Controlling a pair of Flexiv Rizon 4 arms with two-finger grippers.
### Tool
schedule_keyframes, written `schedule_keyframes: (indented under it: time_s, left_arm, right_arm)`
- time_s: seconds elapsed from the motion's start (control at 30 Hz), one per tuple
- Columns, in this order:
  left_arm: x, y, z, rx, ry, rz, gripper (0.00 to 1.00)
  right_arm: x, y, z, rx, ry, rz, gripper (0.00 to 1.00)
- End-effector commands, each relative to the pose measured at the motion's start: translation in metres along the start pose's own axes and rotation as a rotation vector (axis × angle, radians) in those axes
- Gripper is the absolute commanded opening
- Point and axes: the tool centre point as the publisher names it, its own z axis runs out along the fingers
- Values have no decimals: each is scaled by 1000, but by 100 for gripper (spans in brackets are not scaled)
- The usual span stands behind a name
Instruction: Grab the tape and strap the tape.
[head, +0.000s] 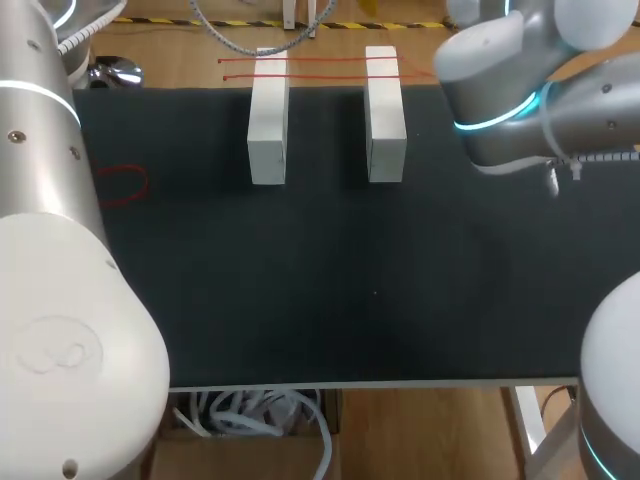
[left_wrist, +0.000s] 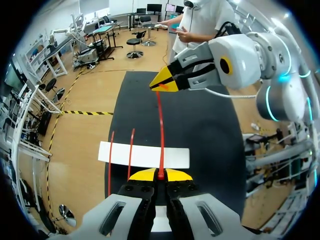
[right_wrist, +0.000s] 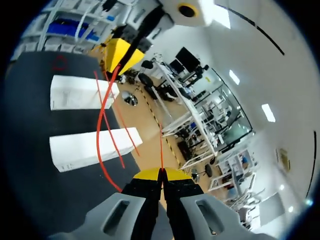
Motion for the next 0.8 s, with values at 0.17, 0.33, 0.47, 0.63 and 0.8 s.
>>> schedule_keyframes:
  time_s: [0.17, 0.33, 0.47, 0.63, 0.8]
  left_arm:
    - [-1, -1, -1, -6, 4, -2, 0]
    - [-1, -1, -1, -6, 4, -2, 0]
    - [-1, -1, -1, -6, 4, -2, 0]
    - [-1, -1, -1, -6, 4, -2, 0]
    - [-1, -1, -1, -6, 4, -2, 0]
  right_arm:
    - [0, 10, 4, 18, -83, -218, 0]
    - [6, 18, 7, 14, -114, -216, 0]
    - [11, 20, 8, 29, -156, -193, 0]
    - [13, 24, 8, 72, -233, -122, 0]
    - [16, 27, 9, 113, -285, -131, 0]
